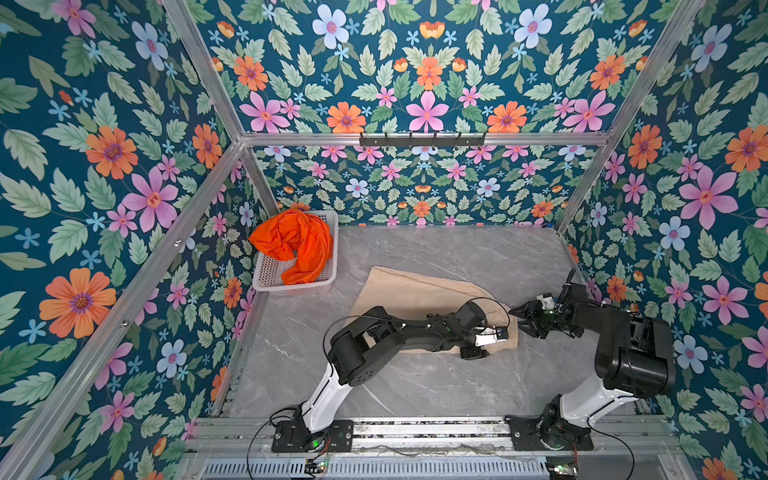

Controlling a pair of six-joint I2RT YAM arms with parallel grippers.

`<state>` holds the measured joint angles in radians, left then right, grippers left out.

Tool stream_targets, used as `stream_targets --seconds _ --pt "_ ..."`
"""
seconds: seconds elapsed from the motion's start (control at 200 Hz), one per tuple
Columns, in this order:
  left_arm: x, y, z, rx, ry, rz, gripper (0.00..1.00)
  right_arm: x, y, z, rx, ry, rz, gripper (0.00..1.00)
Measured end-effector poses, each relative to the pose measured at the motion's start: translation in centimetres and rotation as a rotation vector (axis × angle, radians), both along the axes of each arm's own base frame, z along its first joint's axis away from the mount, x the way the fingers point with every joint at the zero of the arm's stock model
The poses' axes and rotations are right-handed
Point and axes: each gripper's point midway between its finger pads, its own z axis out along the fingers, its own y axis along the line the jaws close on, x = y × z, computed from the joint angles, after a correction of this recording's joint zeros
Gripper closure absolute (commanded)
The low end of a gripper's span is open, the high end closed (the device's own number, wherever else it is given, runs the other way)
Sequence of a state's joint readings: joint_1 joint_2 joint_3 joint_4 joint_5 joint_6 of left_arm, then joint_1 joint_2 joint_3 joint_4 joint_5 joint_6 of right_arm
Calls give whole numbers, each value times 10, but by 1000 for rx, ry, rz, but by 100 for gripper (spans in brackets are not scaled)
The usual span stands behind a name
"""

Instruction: Fold and stack the shorts

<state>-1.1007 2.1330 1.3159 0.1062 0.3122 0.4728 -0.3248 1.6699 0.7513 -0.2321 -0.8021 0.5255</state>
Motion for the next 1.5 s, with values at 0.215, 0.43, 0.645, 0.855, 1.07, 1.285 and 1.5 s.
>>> stream_targets --seconds 0.215,0.43,0.645,0.855,1.07,1.285,1.5 --pt "3 9 6 -12 7 33 39 9 17 26 -42 -91 52 85" --pt "13 22 36 -86 -14 89 39 13 52 77 -206 -277 199 87" --pt "42 50 67 -167 19 245 38 16 54 82 -280 -299 226 88" --pt "103 102 94 -284 118 552 39 17 50 56 -301 -212 232 87" --pt "89 98 86 -232 132 527 35 21 44 15 -304 -74 214 74" --pt "39 40 77 -150 38 249 35 22 43 6 -291 -30 196 47" --pt "29 7 57 -82 -23 147 33 26 18 59 -313 -147 96 38"
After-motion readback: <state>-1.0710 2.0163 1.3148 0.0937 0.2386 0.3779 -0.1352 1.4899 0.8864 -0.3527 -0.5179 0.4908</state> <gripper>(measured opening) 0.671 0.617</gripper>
